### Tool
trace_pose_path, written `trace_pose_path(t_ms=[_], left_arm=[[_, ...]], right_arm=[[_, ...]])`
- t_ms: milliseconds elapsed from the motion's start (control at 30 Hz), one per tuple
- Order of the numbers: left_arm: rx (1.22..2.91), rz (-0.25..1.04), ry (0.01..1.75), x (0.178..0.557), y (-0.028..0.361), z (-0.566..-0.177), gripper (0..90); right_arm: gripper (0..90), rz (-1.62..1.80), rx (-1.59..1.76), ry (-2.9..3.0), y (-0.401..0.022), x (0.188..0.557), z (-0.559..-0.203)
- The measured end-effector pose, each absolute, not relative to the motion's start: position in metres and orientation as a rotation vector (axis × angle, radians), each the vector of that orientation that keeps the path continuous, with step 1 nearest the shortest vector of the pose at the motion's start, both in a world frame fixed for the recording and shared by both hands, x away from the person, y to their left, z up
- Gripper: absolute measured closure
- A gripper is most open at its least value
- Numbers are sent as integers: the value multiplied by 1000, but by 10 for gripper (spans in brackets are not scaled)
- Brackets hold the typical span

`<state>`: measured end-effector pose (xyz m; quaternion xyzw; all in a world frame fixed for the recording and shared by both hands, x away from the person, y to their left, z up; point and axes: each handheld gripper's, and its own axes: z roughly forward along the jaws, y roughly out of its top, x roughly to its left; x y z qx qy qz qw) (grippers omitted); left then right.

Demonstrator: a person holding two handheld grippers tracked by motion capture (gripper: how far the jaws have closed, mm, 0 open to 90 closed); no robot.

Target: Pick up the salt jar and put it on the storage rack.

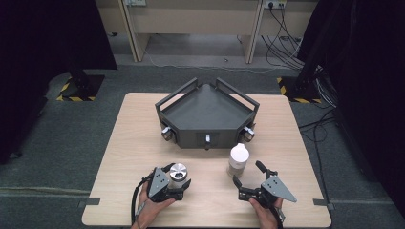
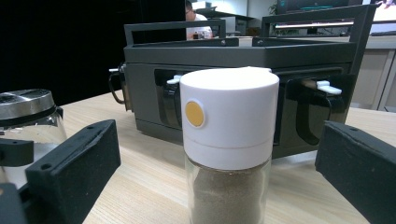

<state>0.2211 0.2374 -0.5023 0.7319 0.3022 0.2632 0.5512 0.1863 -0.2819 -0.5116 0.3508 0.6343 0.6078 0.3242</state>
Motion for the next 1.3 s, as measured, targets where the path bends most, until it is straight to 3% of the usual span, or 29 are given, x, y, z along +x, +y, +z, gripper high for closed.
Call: trace_pose_path(t_ms=[200, 1300], left_arm=[[1738, 602, 720, 223, 237, -501, 298], [1704, 614, 731, 216, 235, -494, 308]], right_arm=[[4, 1595, 922, 1661, -282, 186, -512], [4, 1598, 920, 1655, -284, 186, -512]])
